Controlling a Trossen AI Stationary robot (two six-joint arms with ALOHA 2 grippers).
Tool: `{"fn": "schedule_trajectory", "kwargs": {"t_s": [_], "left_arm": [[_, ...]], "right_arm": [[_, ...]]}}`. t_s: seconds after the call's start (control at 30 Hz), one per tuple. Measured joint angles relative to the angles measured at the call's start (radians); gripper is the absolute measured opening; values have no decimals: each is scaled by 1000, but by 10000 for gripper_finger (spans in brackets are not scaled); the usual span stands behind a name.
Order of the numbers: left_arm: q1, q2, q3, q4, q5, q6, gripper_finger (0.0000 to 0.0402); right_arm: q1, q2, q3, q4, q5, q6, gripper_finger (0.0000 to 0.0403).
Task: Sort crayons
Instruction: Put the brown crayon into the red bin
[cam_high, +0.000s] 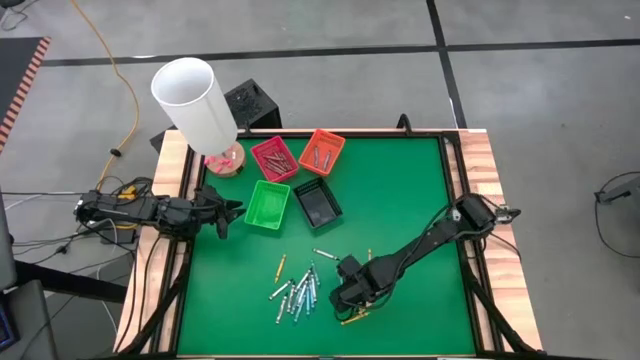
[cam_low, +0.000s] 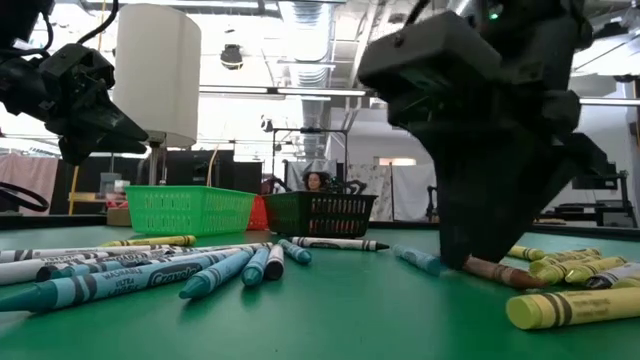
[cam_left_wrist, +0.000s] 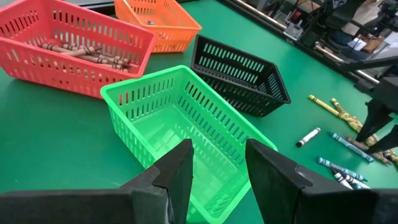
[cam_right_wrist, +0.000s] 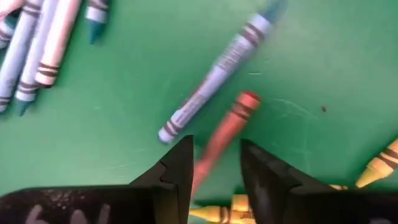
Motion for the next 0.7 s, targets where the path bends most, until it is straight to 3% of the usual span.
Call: {"fn": "schedule_trajectory", "kwargs": {"t_s": [0.17,0.7], "left_arm": [[0,0,0,-1,1,-1,137],[0,0,1,-10,0,-5,137]], "right_arm": [[-14,35,99,-167,6,-19,135],[-25,33,91,-177,28,-22,82]]}}
